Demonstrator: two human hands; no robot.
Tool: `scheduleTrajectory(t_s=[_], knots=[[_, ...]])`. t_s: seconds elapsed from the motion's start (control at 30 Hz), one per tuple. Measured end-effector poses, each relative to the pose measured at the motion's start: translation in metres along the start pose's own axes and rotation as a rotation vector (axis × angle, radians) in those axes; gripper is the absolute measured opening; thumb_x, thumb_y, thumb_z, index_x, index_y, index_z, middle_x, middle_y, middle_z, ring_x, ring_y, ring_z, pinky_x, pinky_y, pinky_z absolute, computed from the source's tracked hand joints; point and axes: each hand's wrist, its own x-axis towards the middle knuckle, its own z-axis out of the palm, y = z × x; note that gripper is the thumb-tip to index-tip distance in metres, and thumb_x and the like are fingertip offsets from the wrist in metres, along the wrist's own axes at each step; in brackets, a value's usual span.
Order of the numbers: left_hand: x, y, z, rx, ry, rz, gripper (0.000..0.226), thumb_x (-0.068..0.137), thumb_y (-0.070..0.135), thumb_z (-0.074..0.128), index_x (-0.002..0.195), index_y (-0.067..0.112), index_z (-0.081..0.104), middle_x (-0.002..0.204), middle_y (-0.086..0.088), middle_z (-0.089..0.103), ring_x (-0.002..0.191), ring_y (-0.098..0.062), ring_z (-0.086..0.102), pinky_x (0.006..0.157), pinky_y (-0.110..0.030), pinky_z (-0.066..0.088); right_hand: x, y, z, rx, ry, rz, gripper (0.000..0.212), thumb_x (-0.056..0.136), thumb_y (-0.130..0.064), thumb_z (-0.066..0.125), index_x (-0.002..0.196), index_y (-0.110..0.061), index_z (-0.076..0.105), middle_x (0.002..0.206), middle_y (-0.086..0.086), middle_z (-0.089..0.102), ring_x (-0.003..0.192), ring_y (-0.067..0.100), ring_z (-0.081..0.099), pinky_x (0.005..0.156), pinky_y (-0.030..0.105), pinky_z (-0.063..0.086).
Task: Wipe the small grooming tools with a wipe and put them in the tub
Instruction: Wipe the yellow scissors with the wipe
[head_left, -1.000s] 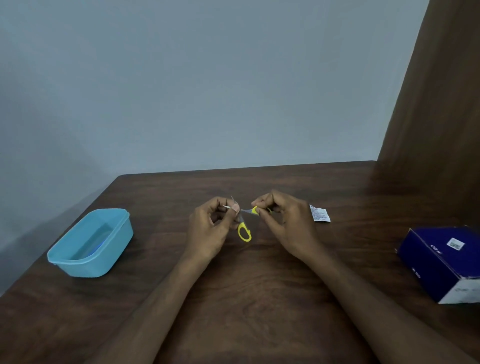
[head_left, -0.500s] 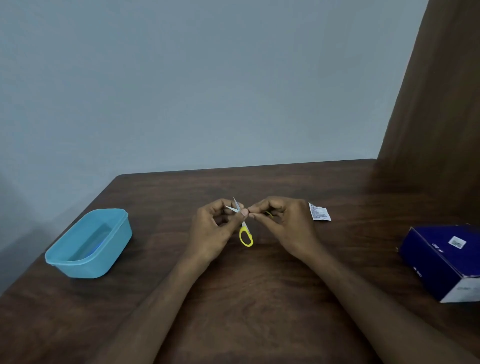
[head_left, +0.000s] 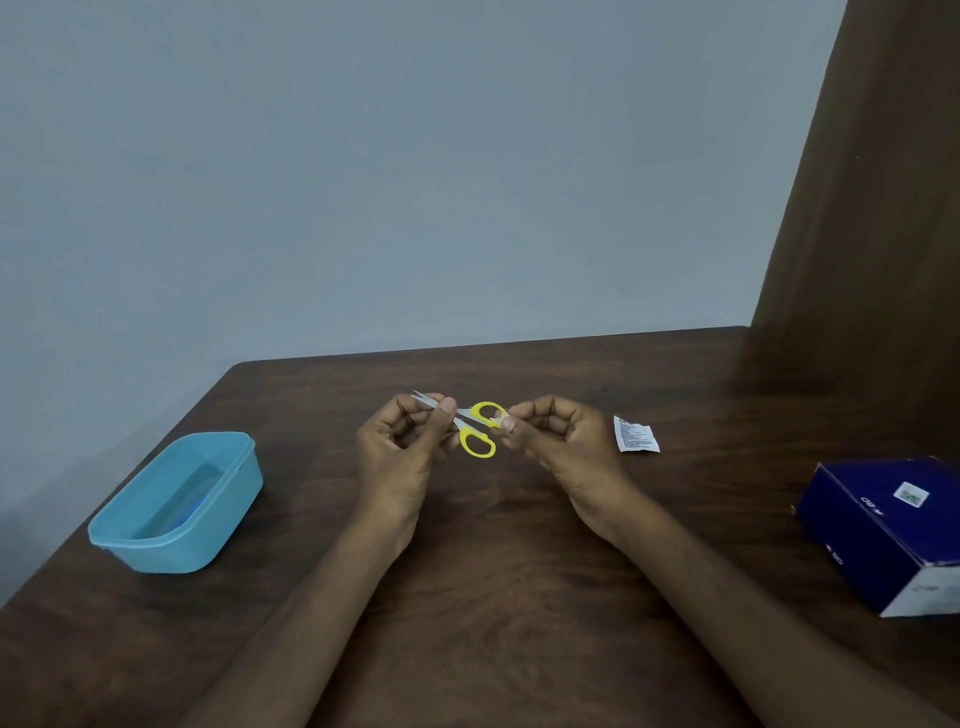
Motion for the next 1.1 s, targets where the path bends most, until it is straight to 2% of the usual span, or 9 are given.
scheduleTrajectory(t_s=[0.13, 0.23, 0.4, 0.47, 0.57, 0.73, 0.9, 1.0, 1.1], knots=[[0.001, -0.001, 0.0, 0.013, 0.03, 0.004, 0.005, 0.092, 0.011, 0.079, 0.095, 0.009, 0.076, 0.085, -0.002, 0.076, 0.078, -0.012, 0.073, 0.07, -0.025, 0.063, 0.002, 0.003, -0.003, -0.123, -0.023, -0.049, 0.025, 0.083, 0.006, 0.084, 0.102, -0.007, 0.074, 0.1, 0.007, 0.082, 0.095, 0.013, 0.076, 0.088, 0.024, 0.06], [0.001, 0.0, -0.001, 0.011, 0.059, 0.021, 0.004, 0.092, 0.011, 0.079, 0.091, 0.01, 0.076, 0.086, 0.0, 0.078, 0.077, -0.011, 0.074, 0.069, -0.025, 0.063, 0.004, 0.004, -0.007, -0.326, 0.036, -0.121, 0.018, 0.084, -0.005, 0.088, 0.094, -0.014, 0.075, 0.094, 0.001, 0.081, 0.087, 0.008, 0.074, 0.083, 0.022, 0.059], [-0.001, -0.002, 0.0, 0.079, 0.017, 0.026, 0.005, 0.091, 0.009, 0.081, 0.089, 0.006, 0.077, 0.101, -0.008, 0.083, 0.082, -0.012, 0.077, 0.068, -0.026, 0.063, 0.006, -0.001, -0.014, -0.427, 0.201, -0.273, 0.013, 0.09, -0.014, 0.084, 0.09, -0.026, 0.079, 0.087, -0.008, 0.081, 0.084, 0.013, 0.077, 0.083, 0.037, 0.064], [-0.003, -0.003, 0.001, 0.121, -0.042, 0.031, 0.003, 0.09, 0.007, 0.08, 0.089, 0.005, 0.078, 0.1, -0.005, 0.084, 0.077, -0.012, 0.076, 0.066, -0.024, 0.062, 0.001, -0.004, -0.011, -0.411, 0.16, -0.307, 0.008, 0.092, -0.016, 0.082, 0.093, -0.024, 0.08, 0.089, -0.008, 0.081, 0.085, 0.012, 0.076, 0.082, 0.037, 0.063], [-0.007, -0.004, 0.004, 0.173, -0.137, 0.041, 0.004, 0.09, 0.004, 0.08, 0.092, 0.002, 0.079, 0.089, -0.005, 0.083, 0.071, -0.01, 0.075, 0.062, -0.02, 0.058, -0.005, -0.002, -0.005, -0.546, -0.024, -0.353, 0.006, 0.095, -0.017, 0.079, 0.095, -0.022, 0.08, 0.088, -0.008, 0.08, 0.083, 0.011, 0.076, 0.078, 0.04, 0.063], [-0.004, -0.008, 0.001, 0.228, -0.122, 0.097, 0.006, 0.089, 0.008, 0.083, 0.094, 0.006, 0.081, 0.083, -0.009, 0.08, 0.076, -0.013, 0.074, 0.068, -0.024, 0.058, -0.007, -0.005, -0.006, -0.735, -0.104, -0.492, 0.008, 0.093, -0.014, 0.08, 0.095, -0.022, 0.082, 0.083, -0.016, 0.079, 0.078, 0.001, 0.075, 0.071, 0.017, 0.055], [-0.002, -0.006, 0.001, 0.183, -0.063, 0.097, 0.004, 0.09, 0.007, 0.081, 0.092, 0.01, 0.081, 0.089, -0.002, 0.082, 0.077, -0.011, 0.075, 0.068, -0.024, 0.058, -0.003, -0.001, -0.011, -0.708, -0.065, -0.407, 0.005, 0.089, -0.021, 0.085, 0.094, -0.024, 0.083, 0.08, -0.013, 0.079, 0.074, 0.005, 0.075, 0.069, 0.025, 0.059], [-0.003, -0.005, 0.0, 0.163, -0.077, 0.069, 0.003, 0.092, 0.007, 0.08, 0.092, 0.009, 0.079, 0.087, 0.001, 0.082, 0.073, -0.006, 0.074, 0.063, -0.02, 0.055, -0.001, 0.003, -0.009, -0.55, -0.082, -0.313, 0.01, 0.089, -0.02, 0.086, 0.097, -0.023, 0.084, 0.087, -0.008, 0.082, 0.082, 0.011, 0.078, 0.077, 0.038, 0.065], [-0.007, -0.005, 0.002, 0.185, -0.147, 0.079, 0.005, 0.092, 0.006, 0.08, 0.095, 0.004, 0.079, 0.082, -0.001, 0.08, 0.07, -0.006, 0.072, 0.062, -0.018, 0.053, 0.0, 0.004, -0.006, -0.418, -0.139, -0.264, 0.012, 0.091, -0.017, 0.084, 0.103, -0.02, 0.083, 0.096, -0.003, 0.083, 0.092, 0.017, 0.08, 0.084, 0.042, 0.065]])
